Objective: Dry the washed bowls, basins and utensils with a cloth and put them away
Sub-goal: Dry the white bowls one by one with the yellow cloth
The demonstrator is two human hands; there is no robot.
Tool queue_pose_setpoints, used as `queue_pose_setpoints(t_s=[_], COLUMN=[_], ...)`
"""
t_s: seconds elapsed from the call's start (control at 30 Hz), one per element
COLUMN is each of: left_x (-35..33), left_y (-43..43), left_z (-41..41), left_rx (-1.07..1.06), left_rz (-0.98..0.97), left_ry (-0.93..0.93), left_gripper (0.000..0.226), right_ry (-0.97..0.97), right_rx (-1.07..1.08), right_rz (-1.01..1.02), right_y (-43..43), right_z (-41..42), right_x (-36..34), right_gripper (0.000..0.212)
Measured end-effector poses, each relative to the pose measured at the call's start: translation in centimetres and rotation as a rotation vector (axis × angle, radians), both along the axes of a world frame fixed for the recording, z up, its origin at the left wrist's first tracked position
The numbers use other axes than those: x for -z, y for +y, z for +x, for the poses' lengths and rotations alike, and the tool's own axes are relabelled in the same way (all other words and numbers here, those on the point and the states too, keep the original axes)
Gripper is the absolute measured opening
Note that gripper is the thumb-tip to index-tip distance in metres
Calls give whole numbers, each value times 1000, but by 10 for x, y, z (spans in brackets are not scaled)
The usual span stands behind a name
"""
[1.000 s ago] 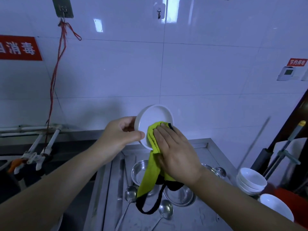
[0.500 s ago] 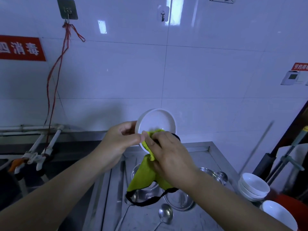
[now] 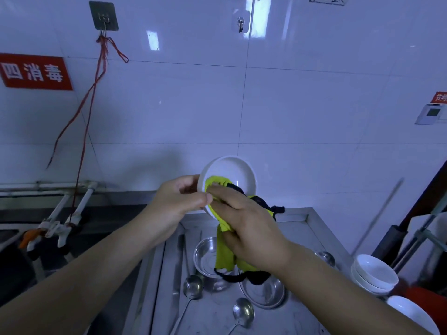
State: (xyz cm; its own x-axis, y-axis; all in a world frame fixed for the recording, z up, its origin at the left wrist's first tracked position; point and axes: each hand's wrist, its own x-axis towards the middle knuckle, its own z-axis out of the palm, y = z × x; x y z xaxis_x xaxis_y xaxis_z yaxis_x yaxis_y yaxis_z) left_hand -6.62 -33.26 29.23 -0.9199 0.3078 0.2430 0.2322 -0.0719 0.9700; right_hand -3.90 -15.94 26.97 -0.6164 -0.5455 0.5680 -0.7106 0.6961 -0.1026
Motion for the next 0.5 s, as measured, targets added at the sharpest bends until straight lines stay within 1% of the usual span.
queue_pose_setpoints(t_s=[0.07,0.13,0.2,0.27,0.33,0.4,0.5], left_x=[-4,-7,-8,-8,-7,-7,-8], left_y=[-5,-9,-9,-7,-4,2,8], left_z=[-1,0,2,4,6,7,5], left_rx=[-4,13,32,41,36,25,-12], left_rz=[-42,-92,-121,-152,-173,-141,-77], left_ry=[19,33,34,32,32,40,53], left_gripper=[34,38,39,40,41,40,34], right_ry=[41,130,202,231,194,128,100], right_rx=[-12,21,80,147,177,157,60], right_rz=[115,233,276,252,183,96,-30], right_y=[12,22,28,27,21,10,-3], right_z=[-1,-4,-8,-11,-14,-14,-11], right_x=[7,12,16,19,21,19,11], right_gripper=[57,48,47,53,58,61,57])
